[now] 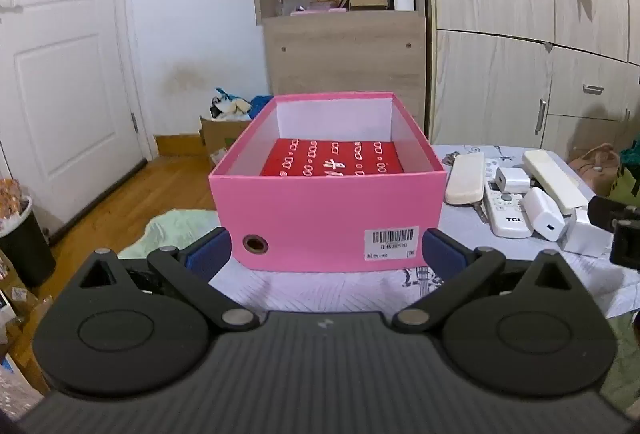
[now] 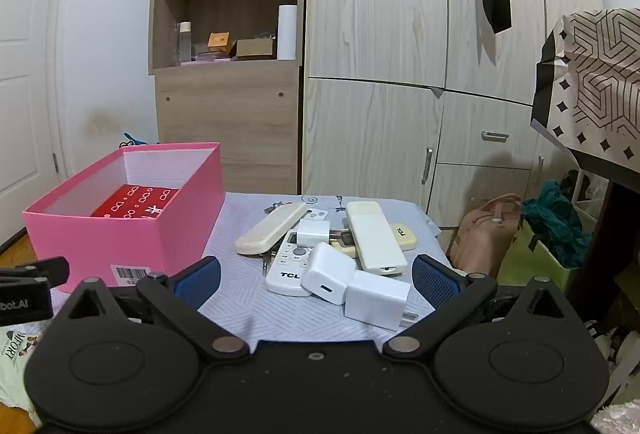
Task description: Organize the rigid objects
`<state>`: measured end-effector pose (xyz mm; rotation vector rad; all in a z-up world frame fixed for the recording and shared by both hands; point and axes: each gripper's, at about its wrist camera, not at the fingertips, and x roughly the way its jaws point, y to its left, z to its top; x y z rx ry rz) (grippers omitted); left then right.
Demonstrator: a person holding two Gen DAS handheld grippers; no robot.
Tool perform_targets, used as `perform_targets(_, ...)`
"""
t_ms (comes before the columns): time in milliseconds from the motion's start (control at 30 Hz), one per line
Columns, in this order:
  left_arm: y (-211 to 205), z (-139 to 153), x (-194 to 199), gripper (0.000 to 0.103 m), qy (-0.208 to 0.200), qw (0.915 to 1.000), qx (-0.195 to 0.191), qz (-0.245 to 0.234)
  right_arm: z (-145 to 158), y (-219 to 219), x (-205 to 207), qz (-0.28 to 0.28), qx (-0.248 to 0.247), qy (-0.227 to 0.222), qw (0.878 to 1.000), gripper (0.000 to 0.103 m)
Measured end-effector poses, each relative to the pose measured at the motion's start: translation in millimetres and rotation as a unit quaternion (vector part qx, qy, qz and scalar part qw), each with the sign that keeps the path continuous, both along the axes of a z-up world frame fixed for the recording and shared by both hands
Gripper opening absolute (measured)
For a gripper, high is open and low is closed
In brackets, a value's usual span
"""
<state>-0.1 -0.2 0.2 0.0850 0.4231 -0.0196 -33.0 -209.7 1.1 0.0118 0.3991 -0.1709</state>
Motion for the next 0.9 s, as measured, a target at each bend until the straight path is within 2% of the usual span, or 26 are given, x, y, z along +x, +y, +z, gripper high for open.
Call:
perform_targets(100, -3, 1, -4, 0.103, 0.002, 1.0000, 0.001, -0.003, 0, 0, 0, 0.000, -0.003, 0.000, 1.000, 0.103)
perform_targets(133, 0, 0, -1, 0.103, 0.018, 0.9998, -0.013, -0.002, 0, 0, 0, 0.000, -0.003, 0.000, 1.000, 0.103)
perform_targets(267, 0, -5, 5, 0.103, 0.028, 0.9990, -0.028, 0.021, 0, 0, -1, -0.001, -0.003, 0.001, 1.000, 0.103)
perform_targets(333, -4, -3, 7, 0.103, 0.020, 0.9988, -0.005, 0.044, 0, 0, 0, 0.000, -0.003, 0.001, 1.000, 0.103)
perform_targets(400, -4, -5, 9, 0.103, 0.014, 0.9992, 0.005, 0.036, -2, -2, 1, -0.001, -0.003, 0.001, 1.000, 0.103)
perform_targets(600, -1, -8, 1, 0.103, -0.008, 0.9998, -0.010, 0.016, -8, 1, -2, -0.002, 0.003, 0.011, 1.000, 0.103)
perform_targets(700, 1, -11, 0, 0.103, -0.006, 0.9999, -0.016, 0.001, -8, 1, -4, 0.001, 0.000, 0.009, 1.000, 0.103)
perform_targets(833, -3, -15, -2, 0.103, -0.016, 0.9998, 0.001, -0.008, -9, 1, -5, -0.002, -0.002, 0.005, 1.000, 0.103)
perform_targets(900, -3, -16, -2, 0.103, -0.014, 0.9999, -0.003, -0.009, -10, 0, -4, -0.003, -0.001, 0.006, 1.000, 0.103)
